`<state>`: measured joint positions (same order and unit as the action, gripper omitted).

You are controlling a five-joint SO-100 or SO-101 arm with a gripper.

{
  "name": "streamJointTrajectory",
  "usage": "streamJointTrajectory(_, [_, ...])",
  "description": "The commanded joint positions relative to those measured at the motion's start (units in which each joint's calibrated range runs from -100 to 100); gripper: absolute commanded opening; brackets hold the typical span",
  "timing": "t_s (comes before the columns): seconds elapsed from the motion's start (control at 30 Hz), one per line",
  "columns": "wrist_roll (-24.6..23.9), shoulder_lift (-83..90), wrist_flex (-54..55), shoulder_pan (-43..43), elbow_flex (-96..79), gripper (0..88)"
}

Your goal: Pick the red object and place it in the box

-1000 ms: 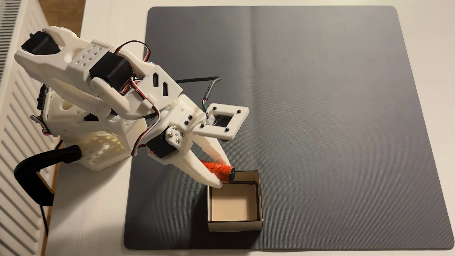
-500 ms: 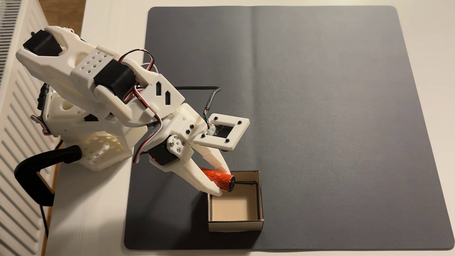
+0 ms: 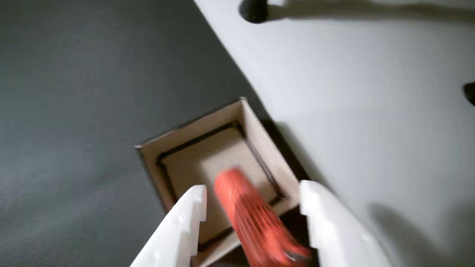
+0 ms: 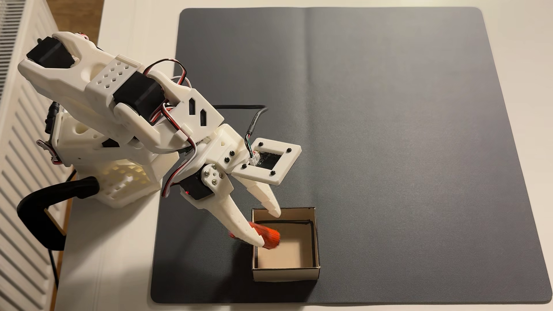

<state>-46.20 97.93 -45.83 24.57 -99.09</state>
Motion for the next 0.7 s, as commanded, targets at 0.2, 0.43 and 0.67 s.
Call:
streamJointTrajectory(0.2, [-1.99, 0.37, -0.07, -3.34, -0.55, 32.2])
streamJointTrajectory(0.43, [-6.22, 0.45, -0.59, -12.25, 1.26, 32.5])
streamJointTrajectory(0.67, [-9.50, 0.45, -1.73, -23.16, 4.35, 30.2])
